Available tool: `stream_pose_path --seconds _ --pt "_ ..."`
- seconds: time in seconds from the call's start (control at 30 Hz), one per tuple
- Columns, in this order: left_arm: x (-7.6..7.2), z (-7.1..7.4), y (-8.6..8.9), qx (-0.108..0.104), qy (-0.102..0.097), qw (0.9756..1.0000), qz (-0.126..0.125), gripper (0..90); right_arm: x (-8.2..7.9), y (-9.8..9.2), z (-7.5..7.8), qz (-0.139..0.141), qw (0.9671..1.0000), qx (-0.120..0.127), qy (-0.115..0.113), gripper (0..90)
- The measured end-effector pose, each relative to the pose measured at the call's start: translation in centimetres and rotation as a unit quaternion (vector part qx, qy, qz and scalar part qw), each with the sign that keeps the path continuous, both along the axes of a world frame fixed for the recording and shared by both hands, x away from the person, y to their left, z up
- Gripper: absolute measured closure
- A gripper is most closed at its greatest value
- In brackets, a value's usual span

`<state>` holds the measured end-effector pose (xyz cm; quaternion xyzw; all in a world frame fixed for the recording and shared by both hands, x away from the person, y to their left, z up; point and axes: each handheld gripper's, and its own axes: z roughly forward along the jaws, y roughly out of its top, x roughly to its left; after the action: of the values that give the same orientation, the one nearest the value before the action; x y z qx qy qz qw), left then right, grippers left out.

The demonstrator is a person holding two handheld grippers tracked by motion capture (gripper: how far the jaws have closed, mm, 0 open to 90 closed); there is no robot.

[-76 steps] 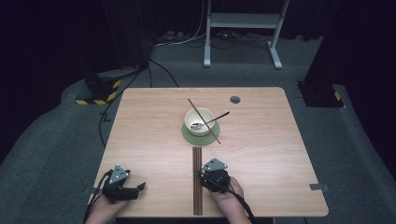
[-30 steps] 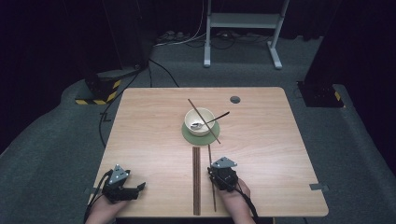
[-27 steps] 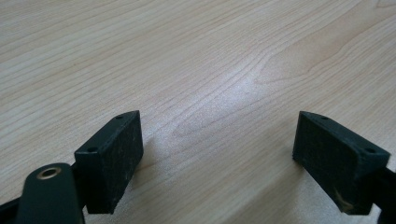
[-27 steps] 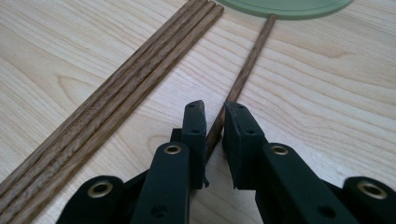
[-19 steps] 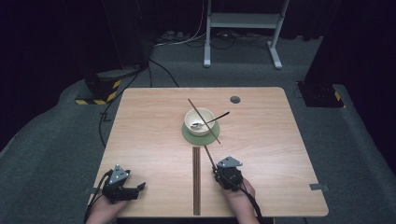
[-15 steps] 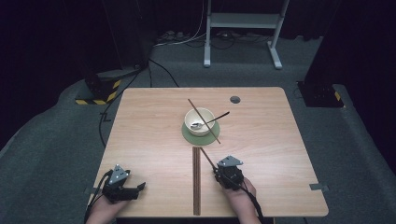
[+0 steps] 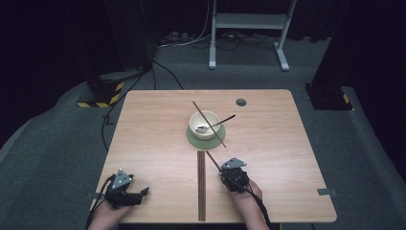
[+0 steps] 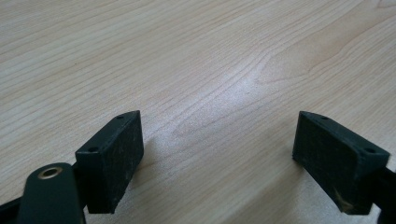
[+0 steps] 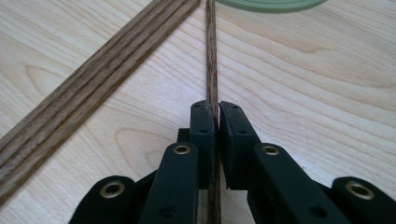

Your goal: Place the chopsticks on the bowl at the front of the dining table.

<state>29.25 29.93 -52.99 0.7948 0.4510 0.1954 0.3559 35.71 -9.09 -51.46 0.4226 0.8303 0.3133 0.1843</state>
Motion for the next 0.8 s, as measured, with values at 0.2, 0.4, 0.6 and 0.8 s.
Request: stream_pose_path --seconds 0.2,0.4,0.6,0.8 --pt "0.0 0.0 0.0 0.002 0.001 1.0 -0.002 16.4 0.4 -1.1 0.1 -0.011 0.9999 -0.002 0.002 84.5" --pt "0.0 0.0 0.0 -0.002 0.0 1.0 -0.001 16.4 0.1 -1.7 0.7 -0.018 0.9998 0.008 -0.004 84.5" --pt "0.0 0.0 0.0 0.0 0.001 1.0 -0.001 16.4 -0.6 -1.4 1.8 -0.005 0.9994 0.025 -0.025 84.5" --pt "0.0 0.0 0.0 -0.004 0.001 1.0 -0.001 16.7 -1.0 -0.8 2.5 0.009 0.9989 0.032 -0.032 84.4"
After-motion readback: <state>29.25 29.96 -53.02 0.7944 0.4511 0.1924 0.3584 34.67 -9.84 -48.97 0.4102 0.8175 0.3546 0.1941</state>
